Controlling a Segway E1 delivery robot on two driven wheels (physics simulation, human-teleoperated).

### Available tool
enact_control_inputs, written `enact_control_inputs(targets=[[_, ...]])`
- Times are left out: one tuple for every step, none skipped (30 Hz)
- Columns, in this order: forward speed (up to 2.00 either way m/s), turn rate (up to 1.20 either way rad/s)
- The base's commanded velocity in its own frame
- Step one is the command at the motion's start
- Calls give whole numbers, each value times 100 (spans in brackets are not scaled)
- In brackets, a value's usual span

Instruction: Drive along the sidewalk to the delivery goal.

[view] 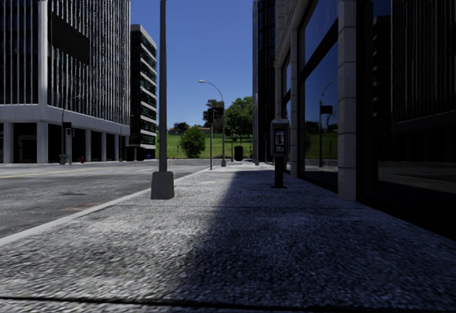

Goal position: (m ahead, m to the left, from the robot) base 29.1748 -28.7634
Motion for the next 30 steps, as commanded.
enact_control_inputs(targets=[[200, 0], [200, 0], [200, 0], [200, 0], [200, 0], [200, 0], [200, 0], [200, 0], [200, 0], [200, 0], [200, 0], [200, 0], [200, 0], [200, 0], [200, 0], [200, 0], [200, 0], [200, 0], [200, 0], [200, 0], [200, 0], [200, 0], [200, 0], [200, 0], [200, 0], [200, 0], [200, 0], [200, 0], [200, 0], [200, 0]])
